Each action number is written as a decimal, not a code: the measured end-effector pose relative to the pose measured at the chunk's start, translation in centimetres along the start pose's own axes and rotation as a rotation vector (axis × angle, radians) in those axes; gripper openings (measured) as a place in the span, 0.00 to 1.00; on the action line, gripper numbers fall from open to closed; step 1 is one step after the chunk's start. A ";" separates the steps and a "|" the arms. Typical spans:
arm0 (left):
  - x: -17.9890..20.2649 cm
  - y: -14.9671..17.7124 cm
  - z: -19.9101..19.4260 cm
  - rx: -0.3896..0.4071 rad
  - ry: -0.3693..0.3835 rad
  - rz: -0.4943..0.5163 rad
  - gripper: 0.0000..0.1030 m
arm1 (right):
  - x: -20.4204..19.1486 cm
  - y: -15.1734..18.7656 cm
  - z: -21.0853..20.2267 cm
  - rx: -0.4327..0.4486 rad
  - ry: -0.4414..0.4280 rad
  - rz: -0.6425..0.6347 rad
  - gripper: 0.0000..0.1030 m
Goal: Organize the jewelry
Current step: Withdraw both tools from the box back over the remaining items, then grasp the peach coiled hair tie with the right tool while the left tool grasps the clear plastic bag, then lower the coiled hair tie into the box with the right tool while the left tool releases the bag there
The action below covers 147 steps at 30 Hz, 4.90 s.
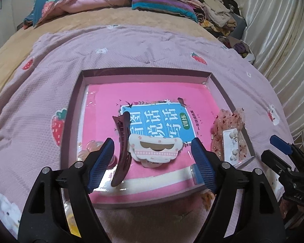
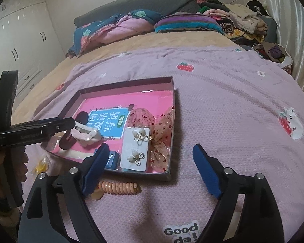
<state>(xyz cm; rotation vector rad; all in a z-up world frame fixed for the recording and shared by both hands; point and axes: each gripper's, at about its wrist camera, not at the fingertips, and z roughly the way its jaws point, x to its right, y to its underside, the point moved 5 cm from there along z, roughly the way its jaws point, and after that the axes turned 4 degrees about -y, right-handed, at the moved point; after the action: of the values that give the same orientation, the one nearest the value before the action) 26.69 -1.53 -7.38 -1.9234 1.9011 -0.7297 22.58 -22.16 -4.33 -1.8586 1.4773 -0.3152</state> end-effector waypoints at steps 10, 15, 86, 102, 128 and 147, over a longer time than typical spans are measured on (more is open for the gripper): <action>-0.5 -0.3 -5.5 0.101 -0.012 -0.019 0.90 | -1.0 -1.0 -4.1 0.084 -0.007 -0.027 0.87; -0.7 0.0 -8.0 0.137 -0.008 -0.027 0.90 | -2.3 -1.2 -5.9 0.114 -0.019 -0.065 0.89; -1.1 17.6 -3.4 -0.131 -0.075 0.112 0.59 | -6.4 8.6 3.1 -0.188 -0.029 -0.290 0.90; -1.2 16.8 -3.8 -0.140 -0.002 0.079 0.36 | -6.2 7.0 6.6 -0.186 -0.062 -0.183 0.69; 2.2 14.8 -6.2 -0.090 0.078 0.130 0.32 | -3.1 7.6 -4.0 -0.080 -0.097 -0.118 0.66; 0.2 7.7 -9.9 0.050 0.052 0.085 0.32 | -4.6 5.1 -7.1 0.003 -0.100 -0.149 0.66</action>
<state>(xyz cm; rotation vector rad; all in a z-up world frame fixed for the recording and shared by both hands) 14.72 -0.92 -3.70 -1.7989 1.9633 -0.8010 13.19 -21.05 -1.60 -1.9581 1.2742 -0.2911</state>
